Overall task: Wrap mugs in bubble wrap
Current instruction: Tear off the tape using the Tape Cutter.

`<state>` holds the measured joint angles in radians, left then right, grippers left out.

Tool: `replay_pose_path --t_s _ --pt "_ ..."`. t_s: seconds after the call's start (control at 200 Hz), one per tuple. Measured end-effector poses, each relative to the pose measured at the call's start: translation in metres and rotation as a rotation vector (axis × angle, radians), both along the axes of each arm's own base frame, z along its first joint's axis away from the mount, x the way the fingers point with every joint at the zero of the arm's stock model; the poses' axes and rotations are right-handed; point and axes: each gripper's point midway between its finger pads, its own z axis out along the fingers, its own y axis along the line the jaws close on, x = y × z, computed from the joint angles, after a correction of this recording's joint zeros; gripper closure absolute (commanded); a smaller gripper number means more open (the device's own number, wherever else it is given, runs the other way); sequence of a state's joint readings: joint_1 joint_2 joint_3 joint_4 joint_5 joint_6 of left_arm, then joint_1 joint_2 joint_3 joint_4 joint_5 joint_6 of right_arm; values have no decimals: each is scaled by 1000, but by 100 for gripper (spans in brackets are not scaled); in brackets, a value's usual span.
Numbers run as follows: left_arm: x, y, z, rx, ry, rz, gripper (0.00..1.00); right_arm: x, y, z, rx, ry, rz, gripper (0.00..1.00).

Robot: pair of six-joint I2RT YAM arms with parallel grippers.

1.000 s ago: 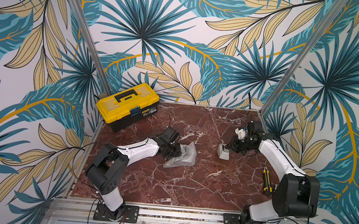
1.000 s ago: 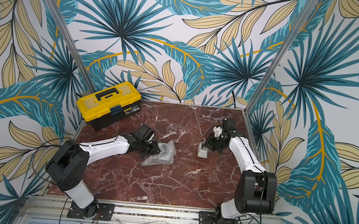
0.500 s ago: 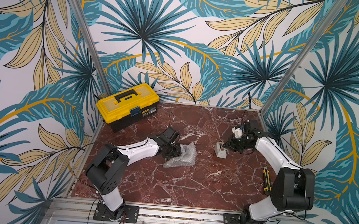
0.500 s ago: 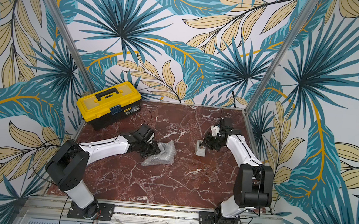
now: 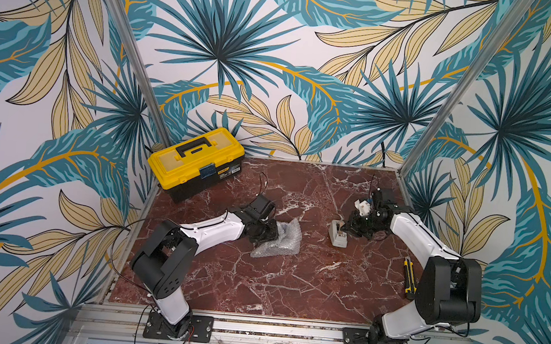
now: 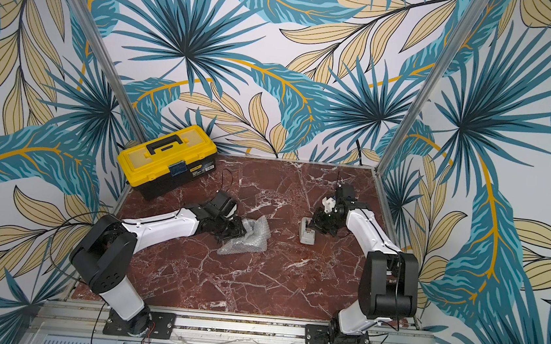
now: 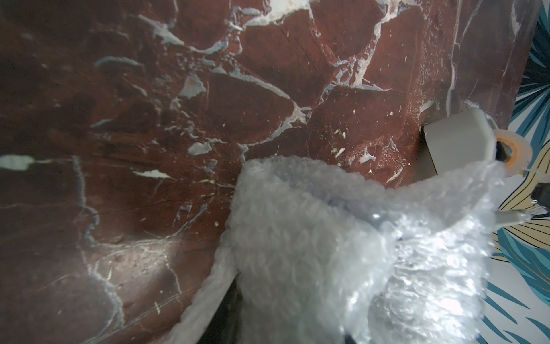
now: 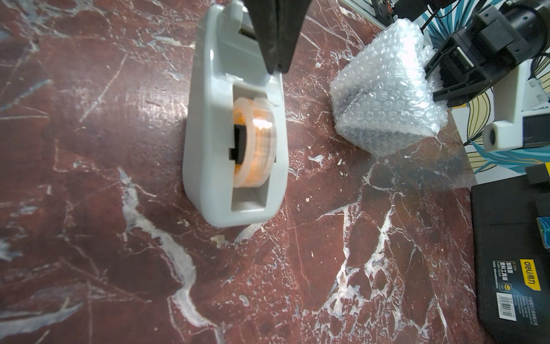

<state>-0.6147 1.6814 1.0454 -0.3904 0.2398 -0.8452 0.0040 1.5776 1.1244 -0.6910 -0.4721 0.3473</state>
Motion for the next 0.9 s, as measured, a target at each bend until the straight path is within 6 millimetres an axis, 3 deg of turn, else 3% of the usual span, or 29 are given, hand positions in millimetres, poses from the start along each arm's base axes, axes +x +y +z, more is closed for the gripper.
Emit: replay_pose_path --t_s 0.901 --pt "0 0 0 0 0 0 67 4 3 26 0 -81 7 100"
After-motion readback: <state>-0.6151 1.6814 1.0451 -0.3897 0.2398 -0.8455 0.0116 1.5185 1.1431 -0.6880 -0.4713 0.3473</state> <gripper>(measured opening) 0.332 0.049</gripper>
